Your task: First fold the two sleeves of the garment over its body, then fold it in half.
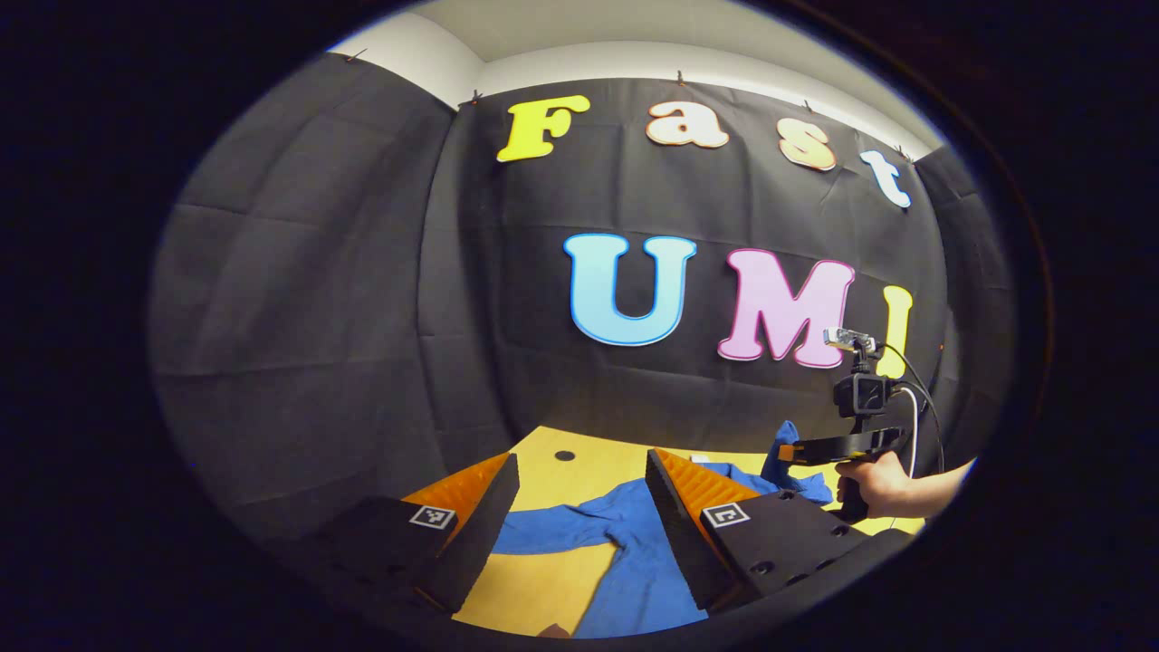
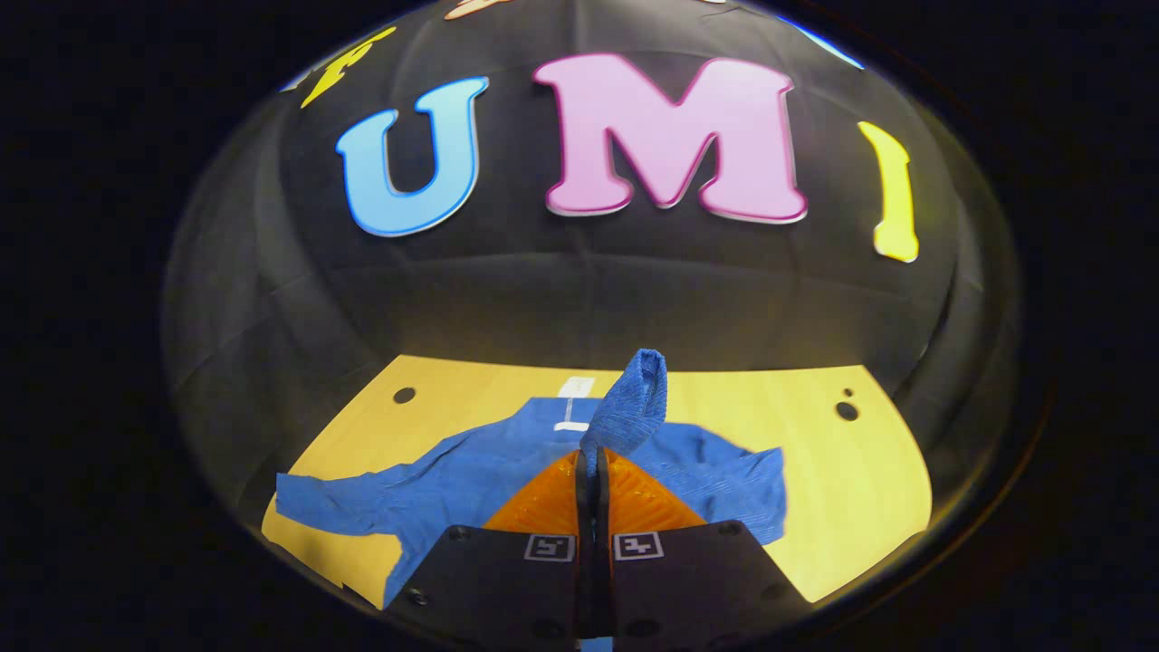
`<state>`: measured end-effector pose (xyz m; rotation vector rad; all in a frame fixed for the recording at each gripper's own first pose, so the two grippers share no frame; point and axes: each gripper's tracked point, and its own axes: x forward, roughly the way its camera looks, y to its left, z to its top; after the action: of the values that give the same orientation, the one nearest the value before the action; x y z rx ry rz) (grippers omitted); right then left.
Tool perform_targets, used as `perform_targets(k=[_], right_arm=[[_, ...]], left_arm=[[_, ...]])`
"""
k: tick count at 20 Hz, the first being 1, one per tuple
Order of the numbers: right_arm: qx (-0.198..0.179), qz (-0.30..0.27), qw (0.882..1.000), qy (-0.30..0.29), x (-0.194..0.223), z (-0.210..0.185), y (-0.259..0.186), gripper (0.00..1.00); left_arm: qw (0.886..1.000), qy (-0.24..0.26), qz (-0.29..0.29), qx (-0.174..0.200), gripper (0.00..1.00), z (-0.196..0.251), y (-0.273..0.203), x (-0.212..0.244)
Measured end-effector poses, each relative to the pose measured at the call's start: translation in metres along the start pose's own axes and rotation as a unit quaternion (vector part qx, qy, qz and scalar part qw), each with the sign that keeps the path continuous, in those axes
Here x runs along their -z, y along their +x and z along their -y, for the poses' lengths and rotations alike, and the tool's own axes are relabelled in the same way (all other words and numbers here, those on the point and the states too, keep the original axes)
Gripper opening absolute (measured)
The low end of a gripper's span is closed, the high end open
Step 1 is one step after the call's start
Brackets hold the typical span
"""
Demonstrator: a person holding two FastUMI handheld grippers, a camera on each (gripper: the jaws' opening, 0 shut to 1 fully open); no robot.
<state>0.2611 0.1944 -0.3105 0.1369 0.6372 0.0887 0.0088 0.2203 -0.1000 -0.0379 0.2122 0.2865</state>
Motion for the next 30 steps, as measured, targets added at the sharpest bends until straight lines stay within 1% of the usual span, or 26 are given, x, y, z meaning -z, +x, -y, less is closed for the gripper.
perform_targets(k=[3,4,5,7,9,11,15,16,18,19,20,21,22,23,25,26,28,30], right_arm=[[-0.047,-0.021,0.999,0.007,0.031,-0.061,0.032,0.01],[-0.058,-0.036,0.998,0.01,0.044,-0.08,0.041,0.0],[-0.067,-0.048,0.996,0.013,0.056,-0.095,0.051,0.01],[-0.078,-0.072,0.994,0.029,0.078,-0.118,0.069,0.01],[-0.08,-0.093,0.991,0.054,0.096,-0.131,0.09,0.01],[-0.084,-0.125,0.985,0.086,0.113,-0.139,0.103,0.01],[-0.094,-0.156,0.978,0.1,0.133,-0.143,0.11,0.01],[-0.098,-0.164,0.976,0.103,0.137,-0.145,0.11,0.02],[-0.111,-0.179,0.971,0.116,0.144,-0.152,0.108,0.07],[-0.121,-0.187,0.967,0.124,0.145,-0.155,0.107,0.16],[-0.127,-0.192,0.964,0.13,0.147,-0.158,0.104,0.34],[-0.144,-0.194,0.96,0.138,0.144,-0.165,0.102,0.22],[-0.159,-0.192,0.958,0.145,0.138,-0.17,0.097,0.41],[-0.166,-0.182,0.959,0.142,0.131,-0.171,0.093,0.6],[-0.174,-0.151,0.966,0.119,0.113,-0.168,0.084,0.98],[-0.177,-0.133,0.97,0.102,0.101,-0.165,0.076,0.97],[-0.159,-0.087,0.982,0.046,0.074,-0.146,0.052,0.98],[-0.143,-0.034,0.989,-0.018,0.037,-0.118,0.01,0.98]], left_arm=[[0.999,0.019,-0.015,-0.034,0.82,-0.029,-0.006,0.012],[0.999,0.024,-0.017,-0.043,0.81,-0.038,-0.01,0.016],[0.998,0.026,-0.019,-0.051,0.81,-0.045,-0.011,0.018],[0.998,0.016,-0.031,-0.061,0.8,-0.054,-0.011,0.024],[0.996,0.002,-0.049,-0.072,0.82,-0.065,-0.013,0.035],[0.995,-0.004,-0.056,-0.083,0.81,-0.076,-0.014,0.041],[0.993,-0.005,-0.068,-0.097,0.81,-0.094,-0.006,0.051],[0.993,-0.009,-0.074,-0.096,0.81,-0.095,-0.002,0.053],[0.993,-0.018,-0.079,-0.089,0.81,-0.096,0.004,0.056],[0.993,-0.021,-0.077,-0.086,0.81,-0.095,0.01,0.055],[0.993,-0.024,-0.075,-0.082,0.82,-0.094,0.016,0.054],[0.994,-0.027,-0.073,-0.078,0.82,-0.093,0.022,0.053],[0.994,-0.03,-0.071,-0.074,0.82,-0.091,0.029,0.055],[0.994,-0.034,-0.071,-0.07,0.82,-0.091,0.034,0.059],[0.995,-0.037,-0.07,-0.067,0.82,-0.1,0.045,0.07],[0.994,-0.034,-0.073,-0.071,0.82,-0.108,0.051,0.08],[0.993,-0.02,-0.083,-0.083,0.82,-0.124,0.069,0.098],[0.989,0.001,-0.106,-0.099,0.82,-0.143,0.085,0.116]])
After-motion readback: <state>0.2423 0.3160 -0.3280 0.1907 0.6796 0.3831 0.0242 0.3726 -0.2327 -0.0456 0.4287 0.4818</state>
